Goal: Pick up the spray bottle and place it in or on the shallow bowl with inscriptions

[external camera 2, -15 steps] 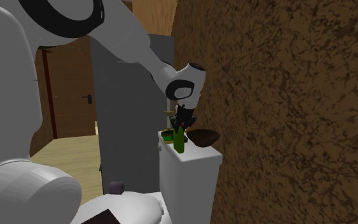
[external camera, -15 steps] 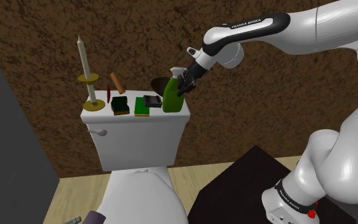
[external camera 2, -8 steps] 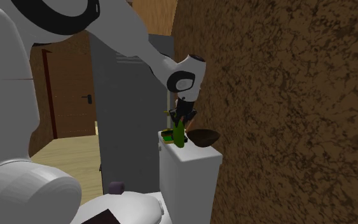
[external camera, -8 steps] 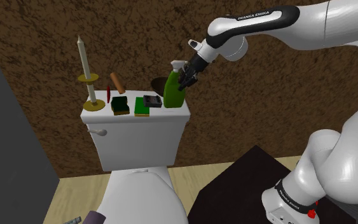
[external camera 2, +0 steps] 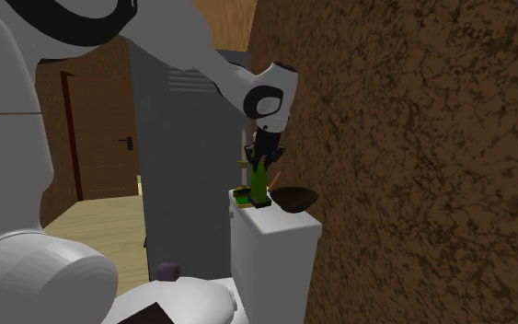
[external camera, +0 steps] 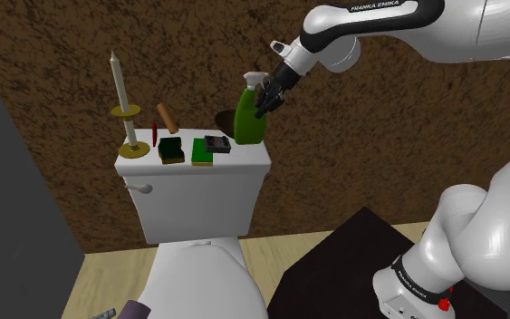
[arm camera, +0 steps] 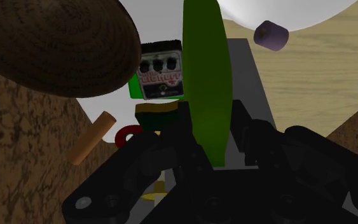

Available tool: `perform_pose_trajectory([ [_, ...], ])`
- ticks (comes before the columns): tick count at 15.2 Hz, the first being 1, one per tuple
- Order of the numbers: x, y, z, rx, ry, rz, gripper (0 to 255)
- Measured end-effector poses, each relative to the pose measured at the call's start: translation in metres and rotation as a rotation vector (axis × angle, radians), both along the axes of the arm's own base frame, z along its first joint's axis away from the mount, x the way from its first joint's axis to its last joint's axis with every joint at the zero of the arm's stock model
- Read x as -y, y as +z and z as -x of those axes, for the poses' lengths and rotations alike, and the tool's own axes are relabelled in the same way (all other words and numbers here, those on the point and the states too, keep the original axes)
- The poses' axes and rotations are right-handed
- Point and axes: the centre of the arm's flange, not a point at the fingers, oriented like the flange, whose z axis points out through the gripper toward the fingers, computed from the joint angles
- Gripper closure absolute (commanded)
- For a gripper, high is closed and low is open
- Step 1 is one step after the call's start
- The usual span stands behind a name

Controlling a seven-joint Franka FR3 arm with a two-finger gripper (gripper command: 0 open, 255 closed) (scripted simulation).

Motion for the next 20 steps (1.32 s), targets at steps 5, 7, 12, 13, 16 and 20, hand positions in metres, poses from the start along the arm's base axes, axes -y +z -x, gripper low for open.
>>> perform_pose_trajectory([
  [5, 0.001, 0.027, 0.000, 0.000, 0.000, 0.000, 255],
  [7, 0.001, 0.038, 0.000, 0.000, 0.000, 0.000, 255],
  [12, 0.001, 0.063, 0.000, 0.000, 0.000, 0.000, 255],
  [13, 0.000, 0.068, 0.000, 0.000, 0.000, 0.000, 255],
  [16, 0.008, 0.077, -0.016, 0.000, -0.001, 0.000, 255],
  [20, 0.028, 0.076, -0.059, 0.000, -0.002, 0.000, 255],
])
